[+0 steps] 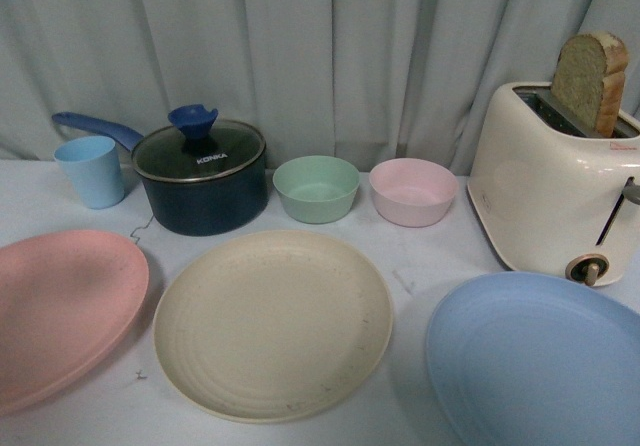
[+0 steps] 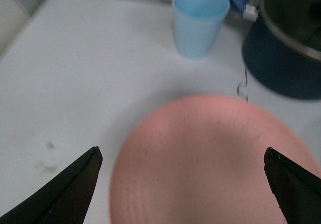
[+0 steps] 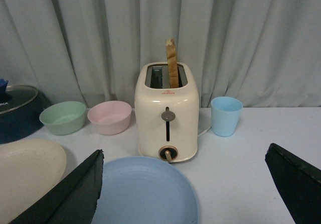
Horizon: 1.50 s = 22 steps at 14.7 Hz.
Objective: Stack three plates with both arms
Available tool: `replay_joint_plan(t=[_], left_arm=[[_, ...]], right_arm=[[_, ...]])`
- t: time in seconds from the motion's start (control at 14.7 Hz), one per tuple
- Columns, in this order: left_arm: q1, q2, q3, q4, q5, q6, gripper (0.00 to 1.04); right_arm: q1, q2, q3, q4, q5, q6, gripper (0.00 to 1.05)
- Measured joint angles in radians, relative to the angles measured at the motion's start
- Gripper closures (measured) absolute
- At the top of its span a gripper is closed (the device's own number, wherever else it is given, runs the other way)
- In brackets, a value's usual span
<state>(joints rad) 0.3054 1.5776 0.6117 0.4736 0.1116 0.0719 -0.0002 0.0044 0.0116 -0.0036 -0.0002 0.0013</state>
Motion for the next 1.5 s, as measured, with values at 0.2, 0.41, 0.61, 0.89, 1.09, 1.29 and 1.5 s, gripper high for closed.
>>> replay_joint_plan(t=[0.2, 0.41, 0.61, 0.89, 1.09, 1.29, 1.5], left_arm=[[0.008, 0.214, 0.0, 0.05, -0.001, 0.089, 0.07], [0.076, 0.279, 0.0, 0.073, 0.012, 0.159, 0.07], [0.143, 0.319, 0.005, 0.102, 0.021, 0.167, 0.07], [0.165, 0.382, 0.031, 0.125, 0.017, 0.131, 0.07], [0.154, 0.422, 0.045, 0.155, 0.019, 0.09, 0.07], [0.152, 0.479, 0.051, 0.185, 0.003, 0.056, 0.07], [0.148, 0.512, 0.067, 0.215, -0.01, 0.011, 0.07]], right_arm=[[0.0, 0.0, 0.0, 0.0, 0.0, 0.0, 0.06], [0.0, 0.0, 0.0, 0.0, 0.0, 0.0, 0.06], [0.0, 0.0, 0.0, 0.0, 0.0, 0.0, 0.06], [0.0, 0.0, 0.0, 0.0, 0.0, 0.0, 0.06], [0.0, 0.0, 0.0, 0.0, 0.0, 0.0, 0.06], [0.0, 0.0, 0.0, 0.0, 0.0, 0.0, 0.06], [0.0, 0.0, 0.0, 0.0, 0.0, 0.0, 0.06]])
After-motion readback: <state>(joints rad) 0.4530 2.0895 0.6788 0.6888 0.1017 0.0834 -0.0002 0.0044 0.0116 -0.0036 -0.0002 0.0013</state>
